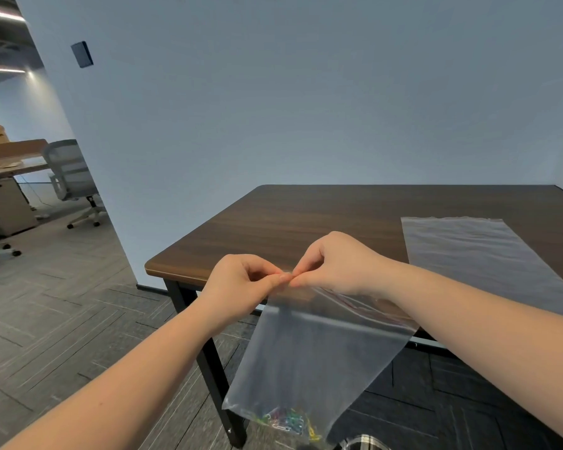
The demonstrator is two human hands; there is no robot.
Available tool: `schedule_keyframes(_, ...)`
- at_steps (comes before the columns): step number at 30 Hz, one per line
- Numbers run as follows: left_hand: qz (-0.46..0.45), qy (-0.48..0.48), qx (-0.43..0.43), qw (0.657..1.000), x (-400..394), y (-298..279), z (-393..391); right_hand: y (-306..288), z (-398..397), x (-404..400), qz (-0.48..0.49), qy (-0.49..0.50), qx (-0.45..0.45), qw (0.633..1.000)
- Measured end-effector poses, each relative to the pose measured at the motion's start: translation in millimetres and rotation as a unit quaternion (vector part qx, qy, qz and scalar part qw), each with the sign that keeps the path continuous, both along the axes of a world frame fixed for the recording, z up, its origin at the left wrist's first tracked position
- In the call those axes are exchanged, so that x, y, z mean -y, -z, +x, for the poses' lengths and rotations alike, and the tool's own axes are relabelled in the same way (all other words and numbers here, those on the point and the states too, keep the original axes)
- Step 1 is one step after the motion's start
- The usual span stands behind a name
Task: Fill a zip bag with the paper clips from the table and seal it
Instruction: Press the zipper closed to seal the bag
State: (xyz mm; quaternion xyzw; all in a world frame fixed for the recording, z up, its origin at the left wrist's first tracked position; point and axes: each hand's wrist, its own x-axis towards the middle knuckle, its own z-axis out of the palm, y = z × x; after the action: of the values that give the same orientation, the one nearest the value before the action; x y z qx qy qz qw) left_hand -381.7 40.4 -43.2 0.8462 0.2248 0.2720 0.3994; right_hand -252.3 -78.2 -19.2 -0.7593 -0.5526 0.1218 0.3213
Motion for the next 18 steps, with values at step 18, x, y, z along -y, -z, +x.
schedule_keyframes(18,0.042,-0.01,0.017,0.999,-8.2,6.5,-1.4,1.8,-6.4,-8.2,-0.017,-0.014,0.102,0.995)
